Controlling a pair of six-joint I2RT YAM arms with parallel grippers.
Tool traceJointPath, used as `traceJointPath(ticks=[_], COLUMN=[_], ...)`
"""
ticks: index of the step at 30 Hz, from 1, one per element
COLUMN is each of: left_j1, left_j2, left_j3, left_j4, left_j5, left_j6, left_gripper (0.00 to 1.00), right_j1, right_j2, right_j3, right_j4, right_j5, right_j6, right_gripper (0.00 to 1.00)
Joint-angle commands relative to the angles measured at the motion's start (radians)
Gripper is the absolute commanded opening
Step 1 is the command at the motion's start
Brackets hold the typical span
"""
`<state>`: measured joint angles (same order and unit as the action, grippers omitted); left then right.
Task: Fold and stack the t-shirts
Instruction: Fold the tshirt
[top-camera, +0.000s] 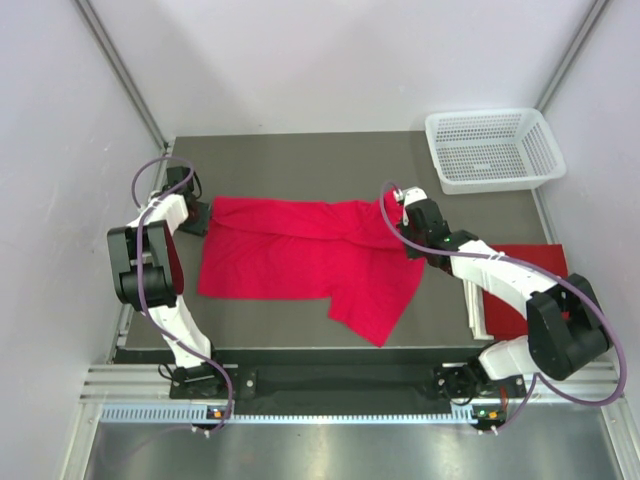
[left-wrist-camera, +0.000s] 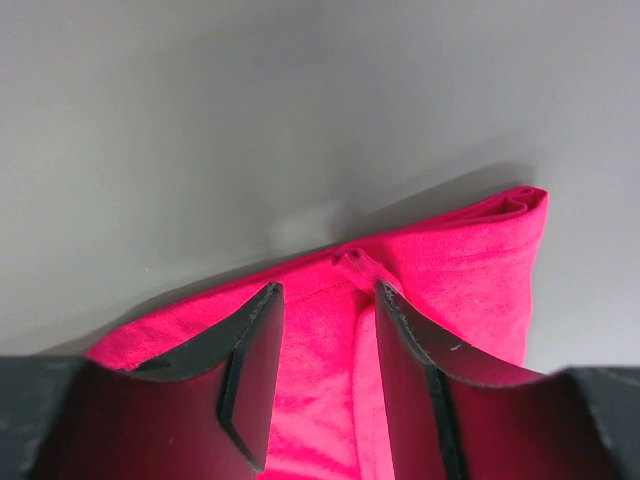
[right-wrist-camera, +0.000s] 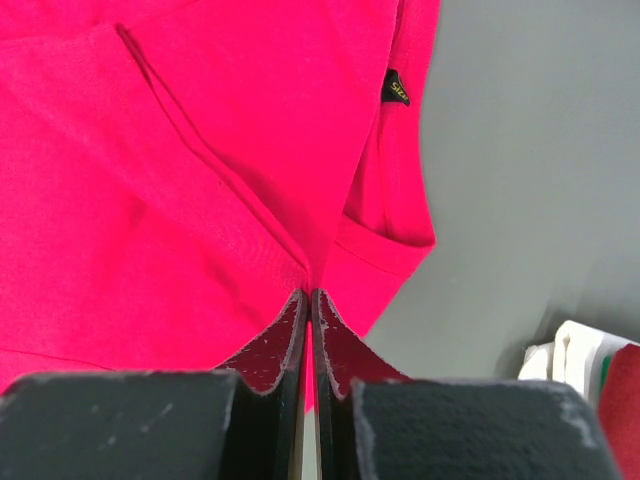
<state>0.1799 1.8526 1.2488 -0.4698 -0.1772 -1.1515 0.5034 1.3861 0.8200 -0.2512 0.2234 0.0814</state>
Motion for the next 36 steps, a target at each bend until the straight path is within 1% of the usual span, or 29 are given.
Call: traceJointPath(ticks=[1,7,11,17,26,36], left_j1=[0.001,0.001,0.003,0.006,0.004,0.004], left_j2=[-0.015,-0.056,-0.047,-0.036,-0.099,-0.069], left_j3=[0.009,-0.022,-0.005,0.004,0.02,0.018], left_j4=[0.02,0.036,0.03,0.049,0.031,0.036], left_j5=[-0.031,-0.077,-0.079,-0.05,-0.065,-0.041], left_j6=[-0.052,-0.137,-0.149,-0.162,-0.163,-0.185], left_gripper=[0.46,0.45,0.45,0.47,0.46,0.46], right_j1=[0.004,0.006,0.004,0.006,0.004,0.004], right_j2=[0.001,-0.002,-0.002,0.001,0.01,0.007], right_j3=[0.048,0.05,0.048,0.054,0.05,0.05], right_j4=[0.012,0.009,0.006,0.004,0.009,0.004], right_j5=[-0.001,-0.009,-0.006,-0.009,-0.007,-0.007], right_j6=[-0.006,-0.005,-0.006,-0.006,-0.009,-0.012], right_gripper=[0.01,0.01,0.01,0.01,0.01,0.01])
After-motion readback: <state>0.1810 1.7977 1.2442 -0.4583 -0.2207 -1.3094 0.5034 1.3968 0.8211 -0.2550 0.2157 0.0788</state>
